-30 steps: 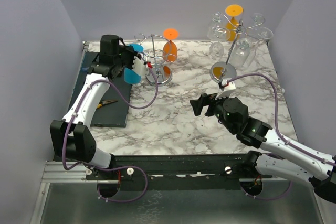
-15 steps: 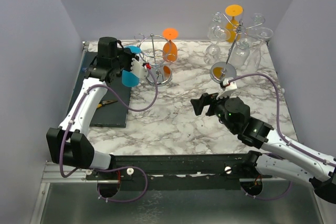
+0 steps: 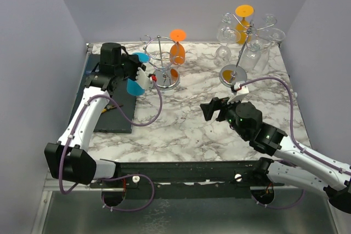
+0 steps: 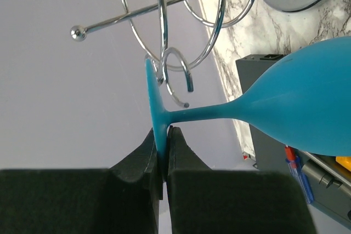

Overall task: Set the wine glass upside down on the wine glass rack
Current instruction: Turn the wine glass upside down at the wine rack.

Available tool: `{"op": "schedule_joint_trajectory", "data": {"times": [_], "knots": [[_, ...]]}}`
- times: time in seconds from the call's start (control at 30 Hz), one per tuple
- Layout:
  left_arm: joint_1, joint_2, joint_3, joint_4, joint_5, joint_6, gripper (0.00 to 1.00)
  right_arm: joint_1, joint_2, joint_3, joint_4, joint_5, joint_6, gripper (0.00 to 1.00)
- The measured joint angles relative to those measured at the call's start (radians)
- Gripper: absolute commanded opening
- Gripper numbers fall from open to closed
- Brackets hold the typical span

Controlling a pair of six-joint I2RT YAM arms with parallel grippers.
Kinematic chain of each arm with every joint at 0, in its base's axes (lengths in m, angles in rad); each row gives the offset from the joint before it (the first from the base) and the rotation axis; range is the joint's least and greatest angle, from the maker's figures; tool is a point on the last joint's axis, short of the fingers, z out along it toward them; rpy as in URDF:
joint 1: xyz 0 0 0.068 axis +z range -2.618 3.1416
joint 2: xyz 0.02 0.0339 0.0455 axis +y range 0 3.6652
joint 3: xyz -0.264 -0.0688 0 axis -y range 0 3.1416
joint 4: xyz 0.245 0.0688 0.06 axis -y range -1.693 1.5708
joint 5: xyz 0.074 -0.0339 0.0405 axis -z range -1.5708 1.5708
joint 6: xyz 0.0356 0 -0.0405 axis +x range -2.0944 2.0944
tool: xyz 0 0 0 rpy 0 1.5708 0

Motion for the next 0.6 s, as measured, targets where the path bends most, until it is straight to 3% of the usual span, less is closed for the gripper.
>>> {"op": "schedule_joint_trajectory", "data": {"times": [0.6], "knots": [[-0.055,0.123,0.099,-0.015,-0.006,0.022,0.0,0.0,-0.027,0.0,-0.007,0.011,0.004,0.94]]}}
